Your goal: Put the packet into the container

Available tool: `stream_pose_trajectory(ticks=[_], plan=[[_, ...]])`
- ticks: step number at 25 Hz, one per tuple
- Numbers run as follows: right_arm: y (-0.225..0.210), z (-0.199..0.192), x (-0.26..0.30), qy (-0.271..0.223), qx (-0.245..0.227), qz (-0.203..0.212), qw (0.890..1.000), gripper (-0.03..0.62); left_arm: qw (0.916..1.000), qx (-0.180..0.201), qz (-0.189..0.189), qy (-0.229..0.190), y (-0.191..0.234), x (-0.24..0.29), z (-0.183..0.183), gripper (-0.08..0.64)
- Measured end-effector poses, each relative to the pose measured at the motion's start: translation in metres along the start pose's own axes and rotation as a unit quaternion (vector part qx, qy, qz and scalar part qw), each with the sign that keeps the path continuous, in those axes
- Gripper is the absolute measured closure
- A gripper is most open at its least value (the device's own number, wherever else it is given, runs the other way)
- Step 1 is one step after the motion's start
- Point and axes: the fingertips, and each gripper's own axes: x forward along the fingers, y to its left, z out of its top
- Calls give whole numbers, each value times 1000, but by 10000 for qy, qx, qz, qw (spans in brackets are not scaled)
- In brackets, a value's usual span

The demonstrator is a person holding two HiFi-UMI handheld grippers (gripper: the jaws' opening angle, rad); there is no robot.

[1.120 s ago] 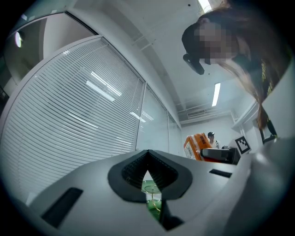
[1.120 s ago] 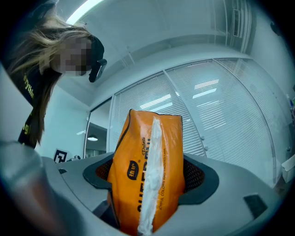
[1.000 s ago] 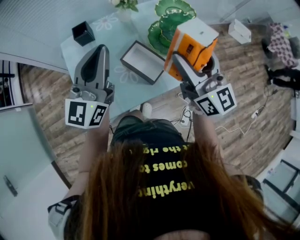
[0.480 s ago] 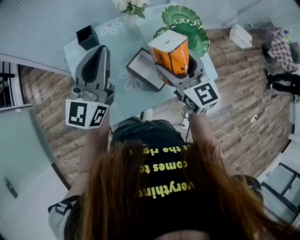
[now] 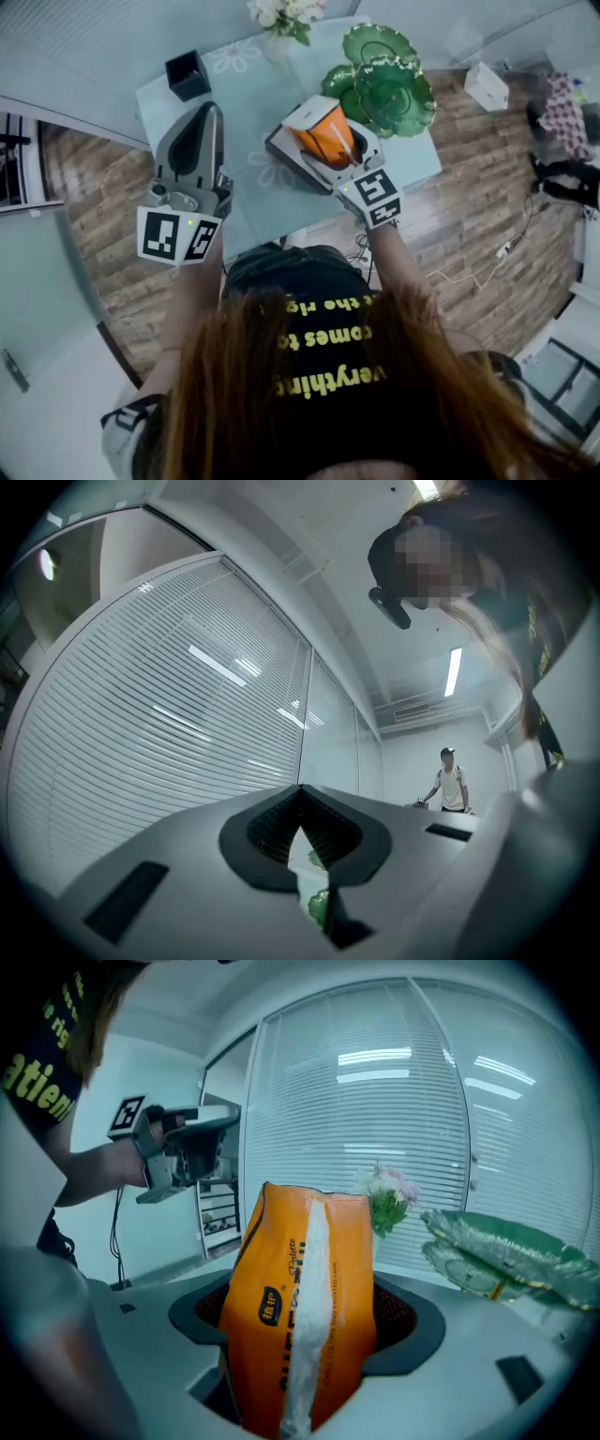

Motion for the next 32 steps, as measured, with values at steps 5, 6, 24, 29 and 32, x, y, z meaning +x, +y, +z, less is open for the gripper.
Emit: stream_pose_trajectory(ticks=[5, 6, 24, 29, 32], plan=[[-6, -41, 27, 773, 57, 78, 9970, 209, 10000, -35, 75, 5, 10, -4, 0, 558], [-6, -50, 31, 909, -19, 108, 9958, 209, 10000, -31, 94, 7, 11, -6, 0, 558], [1, -117, 62, 2161, -698, 476, 9727, 209, 9994, 10, 323, 128, 29, -15, -5, 558], [2, -118, 63, 2365, -656, 537, 9679, 207, 9996, 23, 254, 123, 25, -10, -5, 558], [2, -118, 63, 2490, -603, 616, 9646, 204, 9996, 30, 233, 127, 24, -9, -4, 558]])
